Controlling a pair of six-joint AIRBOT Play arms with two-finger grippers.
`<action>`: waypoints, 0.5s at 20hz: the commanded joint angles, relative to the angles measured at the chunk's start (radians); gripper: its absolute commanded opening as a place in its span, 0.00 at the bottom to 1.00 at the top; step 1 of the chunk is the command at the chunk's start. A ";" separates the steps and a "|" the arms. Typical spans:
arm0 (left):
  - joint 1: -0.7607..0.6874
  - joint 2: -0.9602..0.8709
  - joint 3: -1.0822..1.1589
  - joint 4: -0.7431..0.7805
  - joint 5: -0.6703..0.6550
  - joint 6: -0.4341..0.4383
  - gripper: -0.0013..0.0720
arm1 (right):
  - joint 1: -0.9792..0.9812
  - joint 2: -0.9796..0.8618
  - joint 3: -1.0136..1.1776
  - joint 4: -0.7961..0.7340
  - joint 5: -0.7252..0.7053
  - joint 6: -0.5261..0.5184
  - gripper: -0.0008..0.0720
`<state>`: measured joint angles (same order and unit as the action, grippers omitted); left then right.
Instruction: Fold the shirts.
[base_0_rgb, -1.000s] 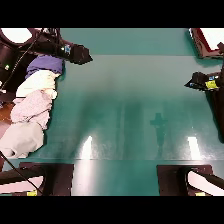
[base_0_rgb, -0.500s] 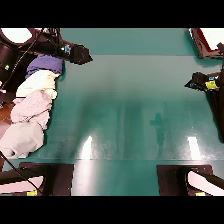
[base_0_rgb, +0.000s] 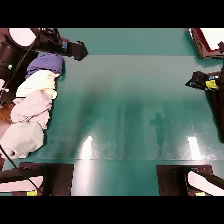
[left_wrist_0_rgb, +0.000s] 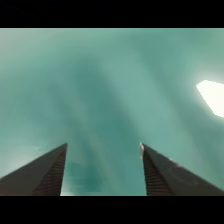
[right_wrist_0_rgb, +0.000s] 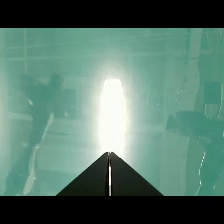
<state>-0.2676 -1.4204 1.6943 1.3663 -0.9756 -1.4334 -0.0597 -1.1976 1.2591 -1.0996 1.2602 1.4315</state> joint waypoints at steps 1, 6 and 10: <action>0.063 -0.069 0.000 0.315 0.079 -0.097 0.77 | 0.001 -0.001 0.001 0.002 0.000 0.000 0.04; 0.233 -0.254 0.000 0.322 0.157 -0.125 0.78 | 0.002 -0.001 0.001 0.002 0.010 0.000 0.04; 0.296 -0.362 0.001 0.322 0.209 -0.130 0.78 | 0.002 -0.001 0.001 0.002 0.027 0.000 0.04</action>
<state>-0.0200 -1.7073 1.6939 1.6680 -0.8154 -1.5490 -0.0586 -1.1976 1.2591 -1.0981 1.2747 1.4315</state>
